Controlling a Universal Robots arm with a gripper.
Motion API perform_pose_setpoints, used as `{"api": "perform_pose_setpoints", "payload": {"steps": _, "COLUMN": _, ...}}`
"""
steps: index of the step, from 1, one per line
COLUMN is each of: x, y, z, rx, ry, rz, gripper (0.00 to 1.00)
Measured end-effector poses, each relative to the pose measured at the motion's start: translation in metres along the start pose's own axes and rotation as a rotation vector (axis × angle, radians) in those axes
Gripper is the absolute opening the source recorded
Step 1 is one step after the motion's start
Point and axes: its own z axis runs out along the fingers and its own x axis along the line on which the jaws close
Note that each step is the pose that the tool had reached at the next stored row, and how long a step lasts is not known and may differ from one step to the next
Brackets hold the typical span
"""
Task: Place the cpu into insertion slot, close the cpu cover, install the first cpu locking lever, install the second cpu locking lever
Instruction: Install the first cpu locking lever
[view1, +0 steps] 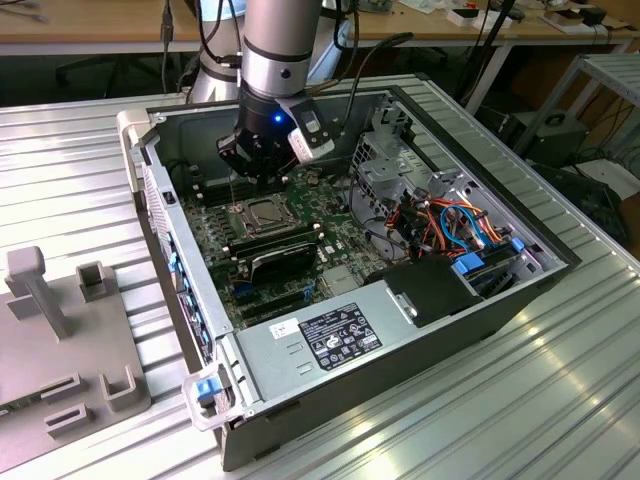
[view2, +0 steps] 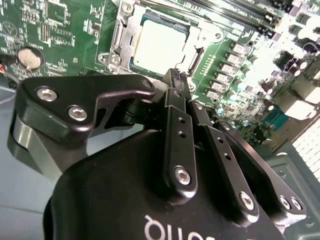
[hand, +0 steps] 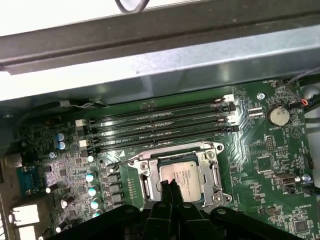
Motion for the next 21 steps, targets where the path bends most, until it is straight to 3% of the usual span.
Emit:
{"api": "perform_pose_setpoints", "payload": {"steps": 6, "x": 0.0101, "y": -0.0016, "z": 0.0000, "rx": -0.0002, "ry": 0.0002, "rz": -0.020, "gripper": 0.11}}
{"api": "perform_pose_setpoints", "payload": {"steps": 12, "x": 0.0134, "y": -0.0022, "z": 0.0000, "rx": -0.0003, "ry": 0.0008, "rz": -0.079, "gripper": 0.11}}
{"api": "perform_pose_setpoints", "payload": {"steps": 15, "x": 0.0212, "y": -0.0033, "z": -0.0001, "rx": -0.0002, "ry": 0.0009, "rz": -0.084, "gripper": 0.11}}
{"api": "perform_pose_setpoints", "payload": {"steps": 21, "x": 0.0363, "y": -0.0055, "z": -0.0068, "rx": -0.0003, "ry": 0.0009, "rz": -0.089, "gripper": 0.11}}
